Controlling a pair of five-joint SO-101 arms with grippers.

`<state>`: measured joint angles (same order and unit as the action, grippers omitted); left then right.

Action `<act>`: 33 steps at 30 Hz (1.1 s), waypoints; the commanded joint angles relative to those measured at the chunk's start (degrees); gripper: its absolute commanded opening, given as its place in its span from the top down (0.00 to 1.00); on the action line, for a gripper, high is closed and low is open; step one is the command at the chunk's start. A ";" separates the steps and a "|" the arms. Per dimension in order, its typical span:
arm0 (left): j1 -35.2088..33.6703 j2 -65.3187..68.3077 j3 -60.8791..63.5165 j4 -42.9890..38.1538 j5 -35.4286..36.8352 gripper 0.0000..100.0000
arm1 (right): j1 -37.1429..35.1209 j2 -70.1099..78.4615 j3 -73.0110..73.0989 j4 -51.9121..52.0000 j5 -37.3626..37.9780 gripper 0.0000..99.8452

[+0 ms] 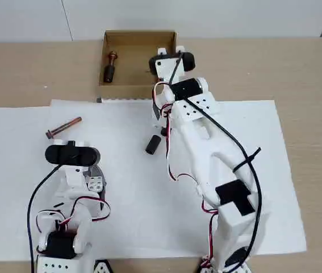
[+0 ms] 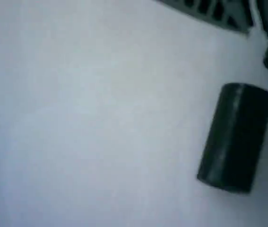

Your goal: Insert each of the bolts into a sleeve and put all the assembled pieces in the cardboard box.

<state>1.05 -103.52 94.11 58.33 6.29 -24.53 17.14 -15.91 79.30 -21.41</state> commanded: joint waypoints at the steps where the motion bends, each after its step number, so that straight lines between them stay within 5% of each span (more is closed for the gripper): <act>1: -0.26 -0.53 -0.22 0.18 0.18 0.99 | 0.40 0.84 -2.64 -3.21 -0.62 0.94; 5: -0.26 -0.53 -0.22 0.18 0.18 0.99 | 0.31 2.68 -2.64 -3.56 -0.88 0.83; 33: -0.26 -0.53 -0.22 0.18 0.18 0.99 | 0.40 14.46 -2.73 -12.62 -0.70 0.88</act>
<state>1.05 -103.52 94.11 58.33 6.29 -24.53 31.30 -16.53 67.52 -21.85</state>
